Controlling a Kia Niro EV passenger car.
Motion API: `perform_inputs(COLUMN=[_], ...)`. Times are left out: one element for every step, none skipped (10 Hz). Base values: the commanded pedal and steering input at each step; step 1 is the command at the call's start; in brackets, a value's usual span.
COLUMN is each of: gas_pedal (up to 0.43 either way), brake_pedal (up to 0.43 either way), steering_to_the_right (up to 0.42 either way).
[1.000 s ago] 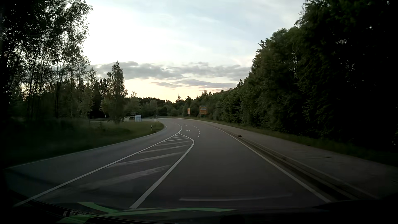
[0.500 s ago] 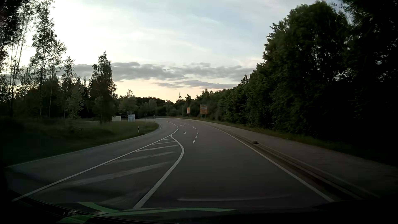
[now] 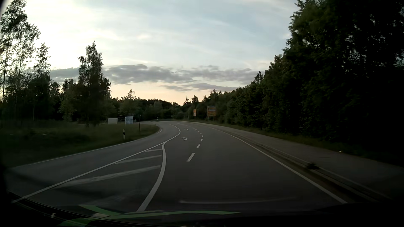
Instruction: Follow the waypoints while adhering to traffic rules and regulations
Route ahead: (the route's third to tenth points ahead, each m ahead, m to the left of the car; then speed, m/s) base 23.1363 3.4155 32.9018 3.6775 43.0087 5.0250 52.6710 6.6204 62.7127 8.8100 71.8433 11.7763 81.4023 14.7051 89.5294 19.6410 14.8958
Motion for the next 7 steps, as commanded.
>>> perform_inputs(gas_pedal=[0.000, 0.000, 0.000, 0.000, 0.000, 0.000, 0.000], brake_pedal=[0.195, 0.195, 0.189, 0.189, 0.189, 0.189, 0.189], steering_to_the_right=[-0.030, -0.033, -0.036, -0.039, -0.039, -0.039, -0.039])
